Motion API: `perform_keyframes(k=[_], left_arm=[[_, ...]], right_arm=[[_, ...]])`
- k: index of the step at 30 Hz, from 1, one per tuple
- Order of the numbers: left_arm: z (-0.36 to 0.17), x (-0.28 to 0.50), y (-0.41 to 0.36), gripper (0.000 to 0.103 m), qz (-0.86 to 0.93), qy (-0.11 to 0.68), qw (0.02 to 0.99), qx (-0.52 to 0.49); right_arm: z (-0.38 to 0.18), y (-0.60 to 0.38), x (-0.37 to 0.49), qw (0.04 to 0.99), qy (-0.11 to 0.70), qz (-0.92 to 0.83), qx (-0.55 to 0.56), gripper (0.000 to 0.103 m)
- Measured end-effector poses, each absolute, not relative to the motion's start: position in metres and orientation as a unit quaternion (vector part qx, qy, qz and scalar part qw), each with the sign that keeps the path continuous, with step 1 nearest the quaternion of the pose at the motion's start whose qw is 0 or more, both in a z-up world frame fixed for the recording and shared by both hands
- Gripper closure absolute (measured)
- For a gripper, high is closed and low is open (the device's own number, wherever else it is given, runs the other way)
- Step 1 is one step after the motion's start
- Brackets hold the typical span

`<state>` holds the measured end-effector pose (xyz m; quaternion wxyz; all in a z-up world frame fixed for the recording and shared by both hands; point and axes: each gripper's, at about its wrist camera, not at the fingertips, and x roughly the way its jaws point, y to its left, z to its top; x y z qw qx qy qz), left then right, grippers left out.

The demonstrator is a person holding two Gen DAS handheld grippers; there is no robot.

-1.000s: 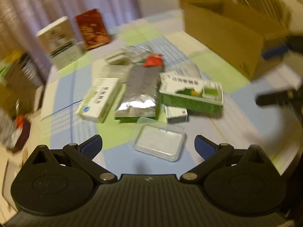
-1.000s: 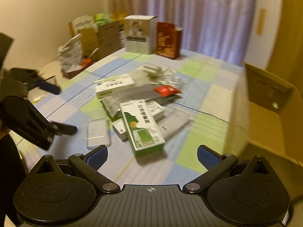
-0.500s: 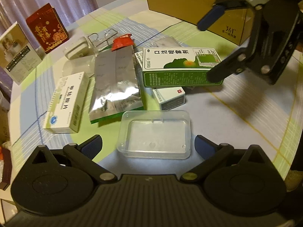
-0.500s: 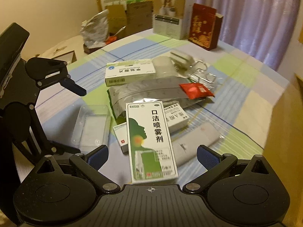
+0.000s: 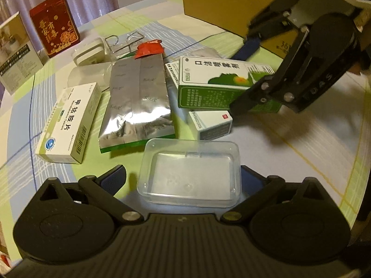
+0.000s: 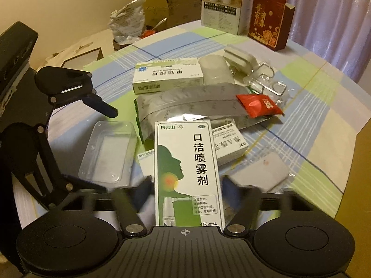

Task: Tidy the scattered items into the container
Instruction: 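Grasp the clear plastic container with the left tool while the right tool grasps the green spray box, then carry both items to the cardboard box and release them inside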

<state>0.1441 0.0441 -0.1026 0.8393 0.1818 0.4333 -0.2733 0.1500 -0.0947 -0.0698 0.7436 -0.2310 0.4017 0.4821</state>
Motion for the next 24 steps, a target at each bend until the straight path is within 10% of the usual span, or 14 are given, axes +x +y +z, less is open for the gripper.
perform_keyframes(k=[24], left_arm=[[-0.047,0.128,0.013,0.020,-0.241,0.403,0.866,0.174]], right_arm=[[-0.003,-0.155,0.137,0.824,0.378,0.391,-0.159,0.045]])
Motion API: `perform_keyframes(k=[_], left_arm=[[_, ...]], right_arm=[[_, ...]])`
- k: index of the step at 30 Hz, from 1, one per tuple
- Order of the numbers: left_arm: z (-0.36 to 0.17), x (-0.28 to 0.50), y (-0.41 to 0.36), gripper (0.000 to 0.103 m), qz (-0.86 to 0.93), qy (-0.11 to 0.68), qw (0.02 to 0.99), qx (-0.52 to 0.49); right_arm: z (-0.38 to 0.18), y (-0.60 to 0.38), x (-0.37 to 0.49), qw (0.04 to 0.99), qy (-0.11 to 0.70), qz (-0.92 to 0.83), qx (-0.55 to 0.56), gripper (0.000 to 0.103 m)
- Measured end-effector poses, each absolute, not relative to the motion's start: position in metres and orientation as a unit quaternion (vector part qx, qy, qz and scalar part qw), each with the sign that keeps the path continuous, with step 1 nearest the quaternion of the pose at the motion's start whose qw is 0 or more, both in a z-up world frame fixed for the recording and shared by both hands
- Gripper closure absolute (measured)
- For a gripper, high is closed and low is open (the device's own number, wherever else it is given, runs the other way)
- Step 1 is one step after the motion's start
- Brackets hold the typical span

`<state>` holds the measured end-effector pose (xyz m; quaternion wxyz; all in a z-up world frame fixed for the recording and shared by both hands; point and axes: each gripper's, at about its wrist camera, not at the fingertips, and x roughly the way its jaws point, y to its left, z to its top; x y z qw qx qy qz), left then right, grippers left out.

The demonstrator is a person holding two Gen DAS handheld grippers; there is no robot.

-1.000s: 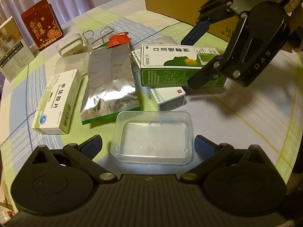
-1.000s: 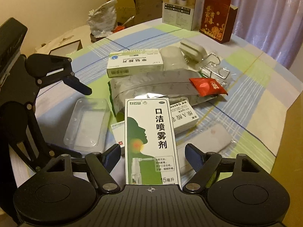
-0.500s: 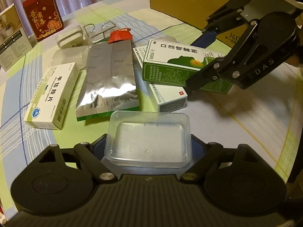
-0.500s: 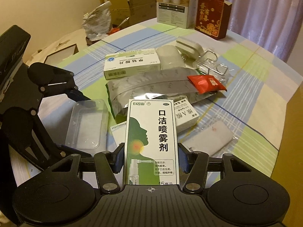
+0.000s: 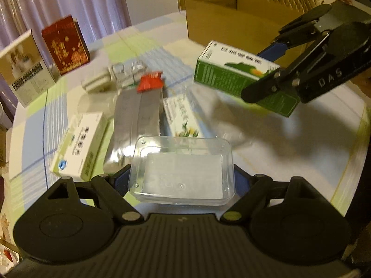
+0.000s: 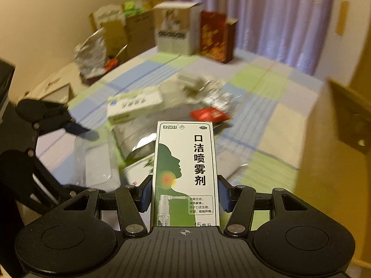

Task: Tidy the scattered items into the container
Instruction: 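Carry both items to the cardboard box and release them inside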

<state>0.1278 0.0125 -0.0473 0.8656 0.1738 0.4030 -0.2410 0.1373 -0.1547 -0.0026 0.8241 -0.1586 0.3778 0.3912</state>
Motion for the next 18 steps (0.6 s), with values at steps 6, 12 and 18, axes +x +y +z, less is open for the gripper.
perform_keyframes(k=[6,12,18], left_arm=[[-0.005,0.134,-0.028,0.020,-0.249,0.373,0.877,0.173],[0.047,0.153,-0.099,0.020,-0.284,0.316,0.888,0.178],[0.064,0.185,-0.173,0.020,-0.326,0.279,0.881,0.198]], right_arm=[[0.052,-0.208,0.152,0.862,0.355,0.339,-0.130,0.045],[0.089,-0.271,0.179,0.895,0.333,0.270,-0.123,0.045],[0.081,-0.325,0.208,0.909,0.339,0.213,-0.114,0.045]])
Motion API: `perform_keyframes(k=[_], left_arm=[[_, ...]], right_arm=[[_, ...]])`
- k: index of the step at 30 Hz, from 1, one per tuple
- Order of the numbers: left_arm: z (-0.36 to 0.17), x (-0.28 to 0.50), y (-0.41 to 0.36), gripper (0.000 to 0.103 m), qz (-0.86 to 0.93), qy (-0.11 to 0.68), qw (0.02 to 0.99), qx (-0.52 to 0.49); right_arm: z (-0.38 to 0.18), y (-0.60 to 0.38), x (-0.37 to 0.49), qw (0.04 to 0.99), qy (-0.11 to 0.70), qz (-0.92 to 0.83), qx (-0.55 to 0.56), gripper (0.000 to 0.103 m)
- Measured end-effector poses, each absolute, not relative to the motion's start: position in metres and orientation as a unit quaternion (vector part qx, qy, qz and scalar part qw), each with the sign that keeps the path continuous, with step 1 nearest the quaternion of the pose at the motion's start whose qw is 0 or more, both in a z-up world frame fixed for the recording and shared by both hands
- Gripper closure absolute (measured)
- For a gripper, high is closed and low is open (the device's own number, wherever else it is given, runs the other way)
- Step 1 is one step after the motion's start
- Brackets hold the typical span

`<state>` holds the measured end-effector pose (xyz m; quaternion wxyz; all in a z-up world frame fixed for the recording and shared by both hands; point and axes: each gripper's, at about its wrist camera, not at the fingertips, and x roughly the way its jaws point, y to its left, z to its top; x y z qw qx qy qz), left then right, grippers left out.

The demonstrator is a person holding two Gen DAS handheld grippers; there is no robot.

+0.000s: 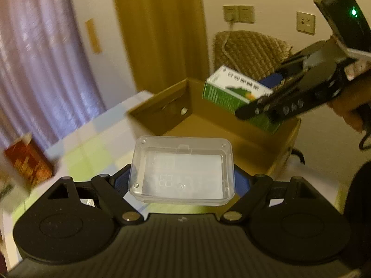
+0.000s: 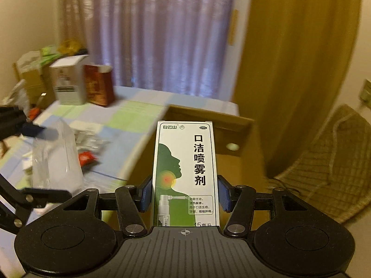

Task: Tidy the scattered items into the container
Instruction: 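Carry both items to the cardboard box and release them inside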

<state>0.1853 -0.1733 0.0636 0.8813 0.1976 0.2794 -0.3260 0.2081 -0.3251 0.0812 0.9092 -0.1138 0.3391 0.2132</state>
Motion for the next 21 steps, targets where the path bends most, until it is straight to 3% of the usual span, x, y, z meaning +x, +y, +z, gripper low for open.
perform_keyframes(k=[10,21], left_arm=[[0.026,0.225,-0.256,0.020,-0.379,0.291,0.842,0.252],[0.010,0.233,-0.259,0.015,-0.383,0.295,0.836,0.260]], right_arm=[[0.051,-0.370,0.236,0.909,0.365,0.182,-0.084,0.045],[0.031,-0.368,0.245,0.902,0.383,0.185,-0.075,0.045]])
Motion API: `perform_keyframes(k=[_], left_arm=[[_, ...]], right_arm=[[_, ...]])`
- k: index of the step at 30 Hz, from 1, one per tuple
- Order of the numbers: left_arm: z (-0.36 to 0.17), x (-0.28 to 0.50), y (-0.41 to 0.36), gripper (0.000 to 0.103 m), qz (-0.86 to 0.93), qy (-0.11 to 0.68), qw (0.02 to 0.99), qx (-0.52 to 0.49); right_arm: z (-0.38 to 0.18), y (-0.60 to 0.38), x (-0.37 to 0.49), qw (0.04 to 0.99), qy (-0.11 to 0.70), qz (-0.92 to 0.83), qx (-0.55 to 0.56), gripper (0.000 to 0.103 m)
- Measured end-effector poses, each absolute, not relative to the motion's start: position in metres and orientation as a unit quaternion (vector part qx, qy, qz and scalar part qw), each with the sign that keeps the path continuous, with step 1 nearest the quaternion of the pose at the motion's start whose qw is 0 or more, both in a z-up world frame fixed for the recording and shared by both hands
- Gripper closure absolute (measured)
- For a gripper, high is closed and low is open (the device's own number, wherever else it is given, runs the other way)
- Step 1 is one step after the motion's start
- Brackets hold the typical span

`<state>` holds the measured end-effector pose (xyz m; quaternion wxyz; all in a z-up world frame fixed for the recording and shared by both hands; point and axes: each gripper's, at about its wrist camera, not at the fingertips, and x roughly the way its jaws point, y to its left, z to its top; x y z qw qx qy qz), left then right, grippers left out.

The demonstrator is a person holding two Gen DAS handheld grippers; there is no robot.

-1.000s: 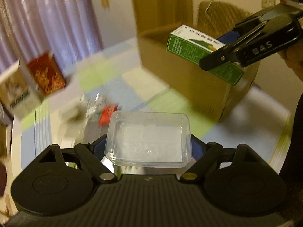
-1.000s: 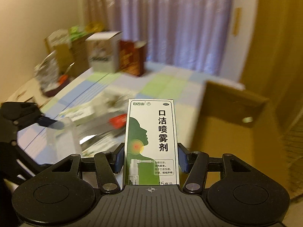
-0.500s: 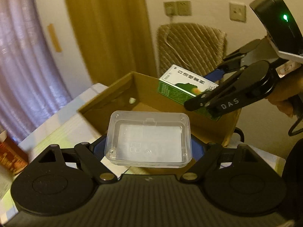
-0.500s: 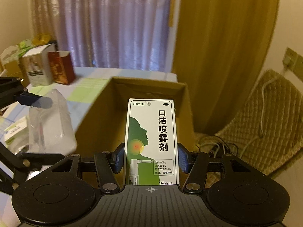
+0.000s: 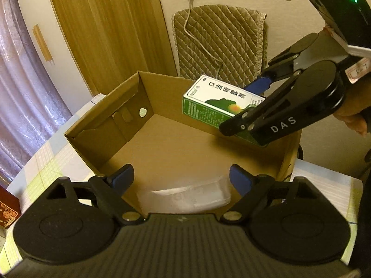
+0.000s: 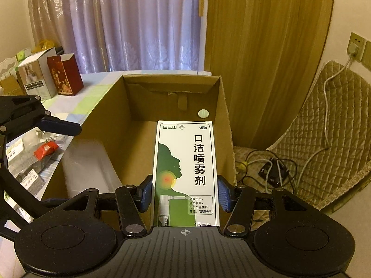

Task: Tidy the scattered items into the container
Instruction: 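Carry both items to the cardboard box and release them inside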

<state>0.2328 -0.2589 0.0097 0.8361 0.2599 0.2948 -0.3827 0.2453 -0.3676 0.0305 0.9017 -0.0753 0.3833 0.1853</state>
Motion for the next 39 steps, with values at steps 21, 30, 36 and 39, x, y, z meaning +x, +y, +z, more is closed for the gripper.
perform_keyframes(k=[21,30,36,39], left_arm=[[0.028,0.220,-0.230,0.014,-0.372,0.286,0.848,0.246],[0.032,0.213,-0.215,0.014,-0.357,0.284,0.859,0.233],[0.040,0.198,-0.198,0.014,-0.337,0.283,0.873,0.210],[0.046,0.186,-0.185,0.014,-0.321,0.282,0.881,0.201]], right_arm=[[0.018,-0.349,0.251,0.895,0.394,0.190,-0.086,0.045],[0.026,-0.343,0.249,0.899,0.380,0.193,-0.101,0.044],[0.037,-0.340,0.236,0.902,0.371,0.199,-0.096,0.044],[0.046,-0.338,0.224,0.907,0.357,0.204,-0.093,0.044]])
